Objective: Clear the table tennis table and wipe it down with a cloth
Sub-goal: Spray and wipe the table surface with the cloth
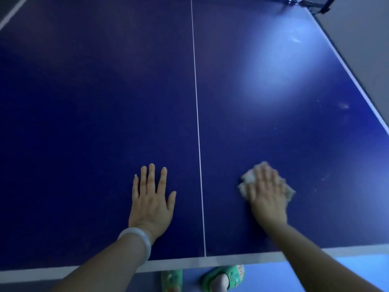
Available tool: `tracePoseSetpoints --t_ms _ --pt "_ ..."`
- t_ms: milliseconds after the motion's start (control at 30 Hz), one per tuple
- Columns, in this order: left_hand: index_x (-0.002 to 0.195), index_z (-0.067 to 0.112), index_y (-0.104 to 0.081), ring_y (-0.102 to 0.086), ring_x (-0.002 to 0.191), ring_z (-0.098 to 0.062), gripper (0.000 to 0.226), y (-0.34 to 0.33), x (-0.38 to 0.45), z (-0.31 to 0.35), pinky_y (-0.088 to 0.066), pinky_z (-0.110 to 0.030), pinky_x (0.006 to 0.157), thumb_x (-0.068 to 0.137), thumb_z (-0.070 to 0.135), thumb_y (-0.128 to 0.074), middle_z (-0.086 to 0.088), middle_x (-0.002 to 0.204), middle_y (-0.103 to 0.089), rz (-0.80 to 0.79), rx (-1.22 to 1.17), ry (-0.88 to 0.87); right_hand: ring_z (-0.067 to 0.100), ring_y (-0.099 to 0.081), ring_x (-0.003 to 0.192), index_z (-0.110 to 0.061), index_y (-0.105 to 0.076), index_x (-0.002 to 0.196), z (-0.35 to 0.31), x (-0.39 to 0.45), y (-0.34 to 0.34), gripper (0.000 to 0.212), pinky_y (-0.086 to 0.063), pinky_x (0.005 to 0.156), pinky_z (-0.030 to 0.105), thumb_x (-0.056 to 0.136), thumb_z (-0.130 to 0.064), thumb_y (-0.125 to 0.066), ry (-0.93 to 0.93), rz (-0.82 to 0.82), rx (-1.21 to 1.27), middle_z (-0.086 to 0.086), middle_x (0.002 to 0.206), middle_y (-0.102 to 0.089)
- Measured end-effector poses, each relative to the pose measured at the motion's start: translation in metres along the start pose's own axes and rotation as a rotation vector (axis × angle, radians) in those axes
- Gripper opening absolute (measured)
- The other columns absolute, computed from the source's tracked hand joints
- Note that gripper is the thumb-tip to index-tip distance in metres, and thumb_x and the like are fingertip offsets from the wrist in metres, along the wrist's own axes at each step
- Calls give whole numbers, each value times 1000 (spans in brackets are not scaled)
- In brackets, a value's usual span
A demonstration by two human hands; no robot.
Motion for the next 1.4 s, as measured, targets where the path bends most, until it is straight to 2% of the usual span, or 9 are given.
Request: tracePoseSetpoints --t_ms 133,300,400,633,800,900,1133,1300,1400 --pt "154 16 -17 -6 149 -33 69 1 -1 0 -11 -53 120 96 53 -12 -18 160 -12 -2 26 6 31 5 150 -20 -6 157 6 3 1 61 6 120 52 103 -44 -17 -478 -49 135 8 164 5" --pt "154 15 -20 -7 149 -34 70 3 -1 1 -12 -52 120 96 53 -13 -18 160 -15 13 24 -4 32 -2 151 -20 -14 156 -111 -82 -14 60 -1 121 52 101 -44 -18 95 1 80 9 164 -4" --pt "154 16 -18 -6 149 -33 70 3 -1 1 -8 -51 120 96 54 -10 -18 160 -13 23 23 -4 28 -9 151 -20 -22 155 -92 -115 -17 58 -12 120 51 101 -40 -30 374 -1 49 4 164 -11" --pt "155 17 -14 -5 149 -33 70 3 -1 2 -8 -52 120 95 54 -8 -18 161 -10 17 32 6 30 -6 150 -22 -11 154 2 -102 -5 53 -3 120 51 104 -39 -17 -418 3 108 7 163 -8" --pt "154 16 -16 -6 149 -34 71 6 -1 3 -7 -51 121 95 54 -9 -18 160 -12 20 24 6 31 -11 150 -18 -25 154 -116 -138 -12 58 -12 118 53 100 -39 -27 208 -3 102 8 163 -15" --pt "155 17 -14 -6 149 -33 71 5 -1 3 -7 -50 121 95 55 -6 -17 161 -11 18 44 4 27 -15 150 -19 -29 153 -90 -140 -14 57 -17 117 53 99 -36 -35 399 2 129 3 162 -18" --pt "154 10 -18 -5 148 -38 65 12 -2 11 -9 -54 120 99 43 -31 -21 160 -9 -20 -24 16 26 -16 149 -16 -27 153 57 -105 1 61 -13 120 50 98 -41 -15 -85 -5 58 4 162 -17" --pt "152 4 -23 -8 148 -37 63 29 -8 94 -11 -49 121 99 34 -40 -23 159 -12 77 -149 -139 23 -7 150 -18 -18 154 63 -101 4 69 -6 121 48 98 -48 9 -106 -1 59 3 163 -10" --pt "154 9 -13 1 149 -31 64 25 -2 159 -3 -44 122 101 41 -28 -17 161 -4 36 -246 -113 25 -13 150 -19 -25 153 70 -101 4 59 -13 119 51 102 -43 -9 27 -14 81 5 162 -17"
Point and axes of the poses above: each hand's wrist, its own x-axis towards the middle knuckle, its own y-axis out of the back of the hand, z = x × y, the point moved 4 cm from there along x, towards the middle knuckle
